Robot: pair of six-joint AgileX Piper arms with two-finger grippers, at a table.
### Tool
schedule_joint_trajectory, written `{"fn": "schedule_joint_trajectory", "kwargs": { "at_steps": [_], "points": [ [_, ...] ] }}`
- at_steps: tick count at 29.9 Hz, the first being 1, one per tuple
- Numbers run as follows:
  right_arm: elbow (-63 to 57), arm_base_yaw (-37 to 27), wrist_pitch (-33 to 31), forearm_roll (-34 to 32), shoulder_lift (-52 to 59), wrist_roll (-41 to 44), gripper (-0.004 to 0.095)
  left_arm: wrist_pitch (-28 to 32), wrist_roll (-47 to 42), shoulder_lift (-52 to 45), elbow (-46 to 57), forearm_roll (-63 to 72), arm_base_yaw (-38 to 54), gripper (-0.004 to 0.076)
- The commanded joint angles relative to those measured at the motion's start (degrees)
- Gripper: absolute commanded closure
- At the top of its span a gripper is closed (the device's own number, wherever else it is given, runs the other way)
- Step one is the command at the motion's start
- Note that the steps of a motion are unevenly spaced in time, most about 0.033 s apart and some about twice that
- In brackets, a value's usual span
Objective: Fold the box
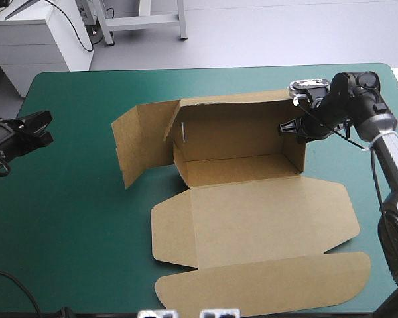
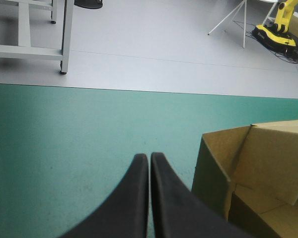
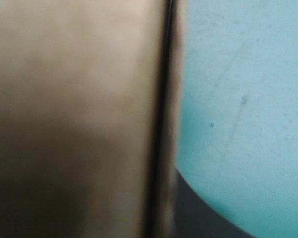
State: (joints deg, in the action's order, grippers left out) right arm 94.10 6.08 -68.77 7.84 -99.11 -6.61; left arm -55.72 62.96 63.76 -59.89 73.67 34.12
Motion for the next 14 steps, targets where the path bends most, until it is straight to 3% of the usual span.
{"fn": "schedule_joint_trajectory", "kwargs": {
  "at_steps": [1,14],
  "points": [
    [3.5,-0.1,-2.9,-1.0,1.7,2.7,0.0921,0.3,0.2,-0.7,-1.6,4.0,0.0,0.0724],
    [4.2,-0.1,-2.9,-1.7,-1.7,3.0,0.0920,-0.8,0.2,-0.7,-1.6,4.0,-0.1,0.0732]
  ]
}}
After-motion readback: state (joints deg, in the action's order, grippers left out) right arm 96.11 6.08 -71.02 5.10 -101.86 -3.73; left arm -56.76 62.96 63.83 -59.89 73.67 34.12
